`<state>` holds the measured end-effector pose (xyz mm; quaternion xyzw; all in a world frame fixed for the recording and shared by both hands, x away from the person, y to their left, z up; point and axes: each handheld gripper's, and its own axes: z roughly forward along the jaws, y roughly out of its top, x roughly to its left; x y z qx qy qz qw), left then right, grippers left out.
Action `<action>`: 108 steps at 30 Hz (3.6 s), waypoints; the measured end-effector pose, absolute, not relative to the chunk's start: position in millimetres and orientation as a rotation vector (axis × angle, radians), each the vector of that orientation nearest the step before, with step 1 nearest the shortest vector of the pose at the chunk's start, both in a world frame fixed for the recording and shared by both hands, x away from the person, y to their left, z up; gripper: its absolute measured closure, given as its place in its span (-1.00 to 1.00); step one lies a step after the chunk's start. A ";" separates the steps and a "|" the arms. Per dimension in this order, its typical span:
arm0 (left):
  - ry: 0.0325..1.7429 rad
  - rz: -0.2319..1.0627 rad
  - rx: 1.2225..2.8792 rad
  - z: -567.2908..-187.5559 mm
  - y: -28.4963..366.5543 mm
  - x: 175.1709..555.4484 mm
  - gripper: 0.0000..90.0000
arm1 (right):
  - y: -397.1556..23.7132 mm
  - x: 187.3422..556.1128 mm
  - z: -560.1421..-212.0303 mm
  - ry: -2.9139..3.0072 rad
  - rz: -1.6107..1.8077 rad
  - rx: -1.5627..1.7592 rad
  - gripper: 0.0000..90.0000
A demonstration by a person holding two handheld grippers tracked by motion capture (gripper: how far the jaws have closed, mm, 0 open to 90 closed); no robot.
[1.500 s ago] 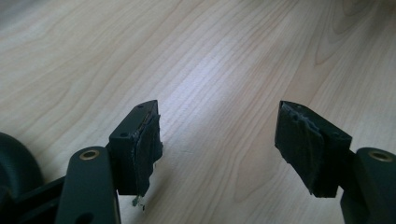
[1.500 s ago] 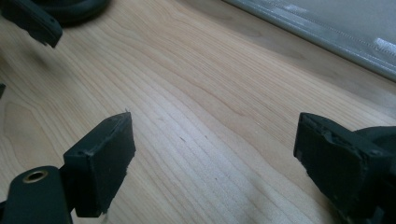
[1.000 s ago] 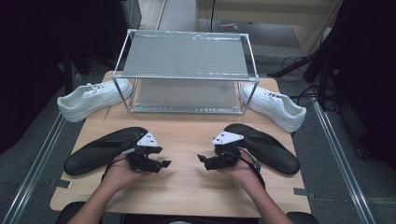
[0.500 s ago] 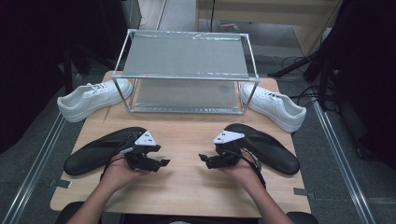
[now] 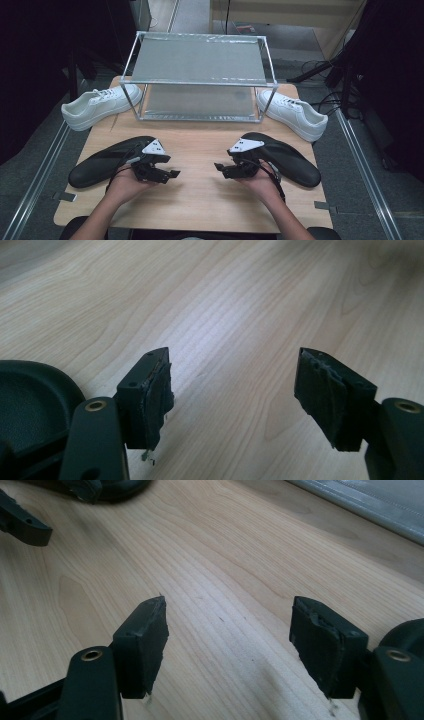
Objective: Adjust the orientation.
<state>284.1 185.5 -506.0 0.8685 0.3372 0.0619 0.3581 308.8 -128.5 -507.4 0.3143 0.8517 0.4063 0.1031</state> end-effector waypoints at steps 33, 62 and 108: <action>1.064 0.256 2.135 -491.9 252.3 257.1 -0.13 | -101.3 324.2 -509.1 2.647 1.195 0.807 -0.15; 1.209 0.279 2.068 -503.0 322.7 255.5 -0.06 | -88.9 324.3 -514.0 2.702 1.138 0.760 -0.14; 1.065 0.320 2.173 -493.1 301.3 289.0 0.72 | -119.4 312.3 -516.2 2.655 1.089 0.878 -0.13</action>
